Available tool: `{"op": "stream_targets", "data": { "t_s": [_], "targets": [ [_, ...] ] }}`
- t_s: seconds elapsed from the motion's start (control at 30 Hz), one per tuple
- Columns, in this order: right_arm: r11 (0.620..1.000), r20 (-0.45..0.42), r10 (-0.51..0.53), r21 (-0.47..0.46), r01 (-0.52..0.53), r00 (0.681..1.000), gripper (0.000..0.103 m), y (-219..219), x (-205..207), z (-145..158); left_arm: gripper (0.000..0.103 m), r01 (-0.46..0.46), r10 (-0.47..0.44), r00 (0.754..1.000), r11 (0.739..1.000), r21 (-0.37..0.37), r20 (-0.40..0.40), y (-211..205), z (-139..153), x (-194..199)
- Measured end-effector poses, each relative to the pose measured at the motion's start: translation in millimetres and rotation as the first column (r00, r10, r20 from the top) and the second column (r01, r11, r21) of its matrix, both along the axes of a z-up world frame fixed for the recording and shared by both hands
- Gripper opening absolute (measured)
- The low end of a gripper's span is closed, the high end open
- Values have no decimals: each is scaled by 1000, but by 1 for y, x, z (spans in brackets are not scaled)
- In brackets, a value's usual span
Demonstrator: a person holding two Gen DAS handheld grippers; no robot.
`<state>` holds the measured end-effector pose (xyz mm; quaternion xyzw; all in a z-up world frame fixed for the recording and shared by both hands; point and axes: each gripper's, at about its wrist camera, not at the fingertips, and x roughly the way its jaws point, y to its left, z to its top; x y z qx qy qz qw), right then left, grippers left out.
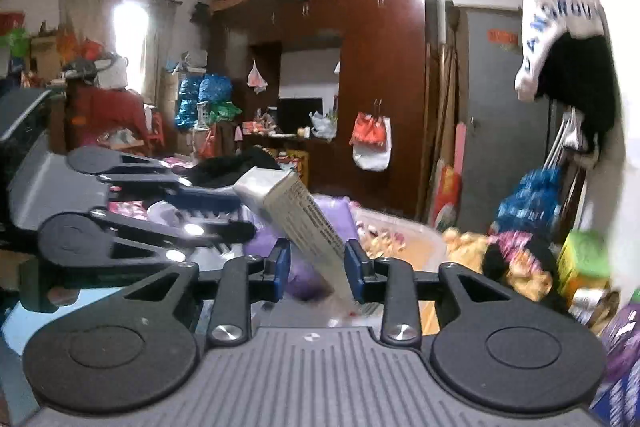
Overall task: Organize objects
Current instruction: 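Lift the medicine box with both tools and drop it into the basket, then clamp the clear plastic bag with white item between both tools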
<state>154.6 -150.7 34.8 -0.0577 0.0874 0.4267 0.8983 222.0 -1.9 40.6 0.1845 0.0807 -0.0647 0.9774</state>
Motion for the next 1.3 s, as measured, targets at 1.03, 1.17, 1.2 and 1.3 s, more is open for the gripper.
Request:
{"op": "stream_targets", "data": {
  "t_s": [1.03, 1.17, 1.2, 1.3],
  "targets": [
    [984, -352, -71, -175, 9, 933, 93, -16, -3, -76, 68, -131, 12, 927, 946, -295, -374, 105, -74, -72],
    [979, -363, -73, -202, -2, 929, 93, -10, -8, -82, 68, -107, -42, 901, 943, -315, -432, 110, -82, -64],
    [979, -360, -70, -205, -6, 930, 93, -9, -10, -81, 69, -102, -47, 896, 946, -308, -442, 109, -82, -61],
    [967, -351, -87, -254, -6, 932, 96, 1, -12, -83, 70, -122, -22, 882, 954, -274, -471, 105, -85, -55]
  ]
}}
